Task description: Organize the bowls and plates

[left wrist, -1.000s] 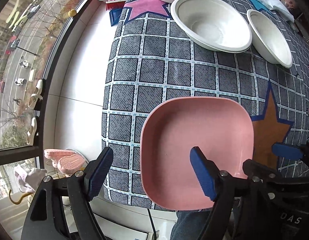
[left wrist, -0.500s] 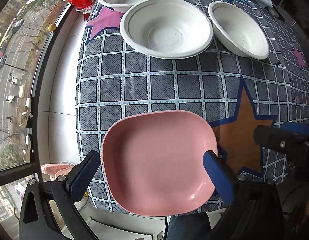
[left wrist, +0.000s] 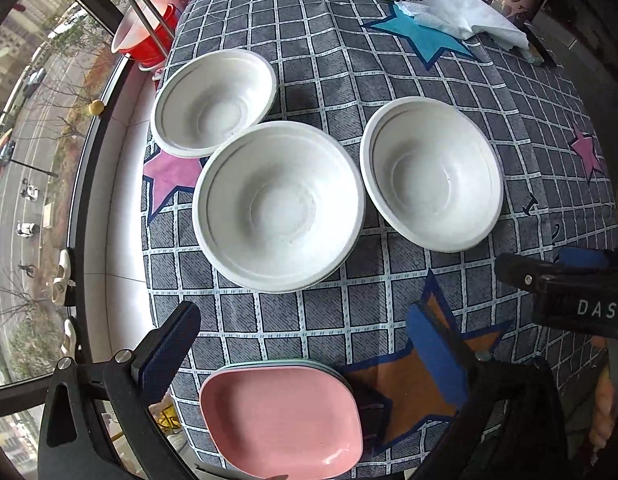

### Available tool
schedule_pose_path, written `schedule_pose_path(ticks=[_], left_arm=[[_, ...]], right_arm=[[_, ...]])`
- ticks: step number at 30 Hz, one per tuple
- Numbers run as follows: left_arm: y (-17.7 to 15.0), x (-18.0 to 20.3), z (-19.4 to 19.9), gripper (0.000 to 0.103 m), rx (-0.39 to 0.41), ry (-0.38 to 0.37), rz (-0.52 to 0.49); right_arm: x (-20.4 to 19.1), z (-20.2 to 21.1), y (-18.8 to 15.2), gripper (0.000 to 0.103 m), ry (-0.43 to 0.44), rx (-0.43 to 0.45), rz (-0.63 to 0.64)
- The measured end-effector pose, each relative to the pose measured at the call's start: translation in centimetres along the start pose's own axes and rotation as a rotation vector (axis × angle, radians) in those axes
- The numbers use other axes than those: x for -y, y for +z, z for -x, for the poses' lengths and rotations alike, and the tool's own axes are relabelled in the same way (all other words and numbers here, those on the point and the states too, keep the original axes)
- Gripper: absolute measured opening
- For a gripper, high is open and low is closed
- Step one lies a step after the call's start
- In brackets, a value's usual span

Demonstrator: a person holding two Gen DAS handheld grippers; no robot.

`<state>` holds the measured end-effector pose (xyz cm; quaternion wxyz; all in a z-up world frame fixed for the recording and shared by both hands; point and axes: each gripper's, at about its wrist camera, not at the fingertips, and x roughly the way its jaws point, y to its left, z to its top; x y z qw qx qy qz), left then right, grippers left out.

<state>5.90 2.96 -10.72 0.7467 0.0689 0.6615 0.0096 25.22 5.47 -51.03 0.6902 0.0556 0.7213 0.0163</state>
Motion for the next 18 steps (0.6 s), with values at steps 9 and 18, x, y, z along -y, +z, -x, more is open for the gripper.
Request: schedule_pose_path(ticks=[9,18], left_arm=[[7.1,2.0,-1.5,0.102,0.063,0.061,-0.103],[11.1,5.4,-6.4,0.075,0.009,0.077,-0.308]], right_arm=[[4.4,0.9,6.3,0.102,-0.005,0.019,-0.041],[7.4,-0.7,10.3,0.090,-0.014,-0.018,-0.069]])
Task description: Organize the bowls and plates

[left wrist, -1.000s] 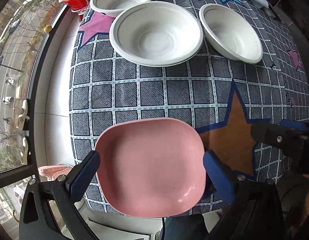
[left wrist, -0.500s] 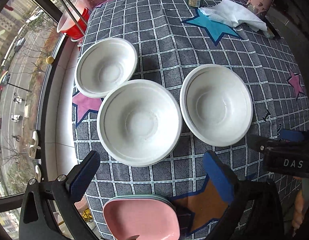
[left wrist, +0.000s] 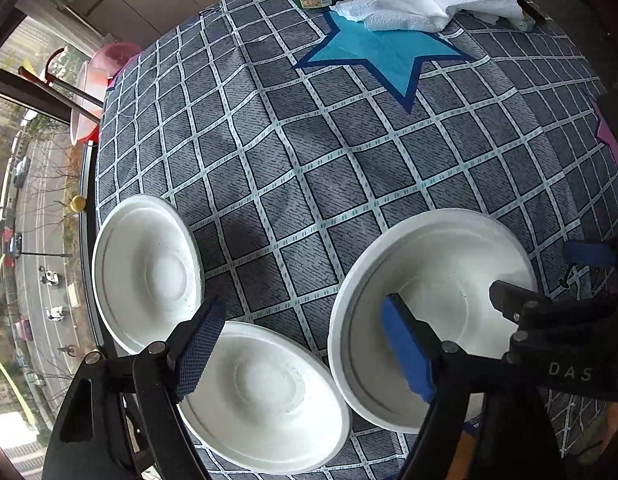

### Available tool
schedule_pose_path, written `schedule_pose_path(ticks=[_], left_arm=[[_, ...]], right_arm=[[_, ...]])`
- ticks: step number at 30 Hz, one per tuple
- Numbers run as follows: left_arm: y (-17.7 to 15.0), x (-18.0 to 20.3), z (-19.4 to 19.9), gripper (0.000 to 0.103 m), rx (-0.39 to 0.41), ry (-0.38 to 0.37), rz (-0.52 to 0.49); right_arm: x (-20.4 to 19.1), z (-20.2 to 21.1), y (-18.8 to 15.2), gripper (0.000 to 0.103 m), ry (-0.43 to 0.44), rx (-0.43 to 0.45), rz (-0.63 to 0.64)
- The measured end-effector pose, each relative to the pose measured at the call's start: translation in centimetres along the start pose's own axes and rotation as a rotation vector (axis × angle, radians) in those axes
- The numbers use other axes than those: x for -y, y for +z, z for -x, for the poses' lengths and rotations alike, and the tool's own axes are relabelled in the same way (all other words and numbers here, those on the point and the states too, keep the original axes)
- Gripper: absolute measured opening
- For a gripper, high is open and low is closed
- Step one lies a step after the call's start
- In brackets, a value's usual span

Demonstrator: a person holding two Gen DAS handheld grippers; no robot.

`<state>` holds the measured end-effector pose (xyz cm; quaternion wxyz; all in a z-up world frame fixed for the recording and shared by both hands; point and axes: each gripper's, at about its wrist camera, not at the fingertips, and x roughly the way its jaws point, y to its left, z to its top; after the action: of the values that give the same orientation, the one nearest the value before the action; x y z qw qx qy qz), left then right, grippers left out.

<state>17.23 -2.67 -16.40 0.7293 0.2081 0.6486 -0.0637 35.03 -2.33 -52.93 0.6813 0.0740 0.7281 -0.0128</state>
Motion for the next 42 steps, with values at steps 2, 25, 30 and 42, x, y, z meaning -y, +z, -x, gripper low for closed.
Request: schedule_pose_path(ticks=[2,25,30,42], left_arm=[[0.4,0.9,-1.2,0.064,-0.033,-0.009,-0.033],[-5.6,12.8,-1.1,0.036,-0.109,-0.187,-0.183],[-9.4,14.7,-0.8,0.036,-0.135,-0.203,-0.186],[-18.2,16.4,-0.6,0.036,-0.160,-0.249,-0.145]], right_arm=[[0.1,0.0,0.2,0.077,-0.005,-0.006,0.022],[10.9,3.5,-9.6,0.017,0.048,-0.124,0.038],[13.7,4.5,-13.6,0.017,0.027,-0.154,0.036],[16.4,6.5,-19.7,0.017,-0.018,-0.195,0.047]])
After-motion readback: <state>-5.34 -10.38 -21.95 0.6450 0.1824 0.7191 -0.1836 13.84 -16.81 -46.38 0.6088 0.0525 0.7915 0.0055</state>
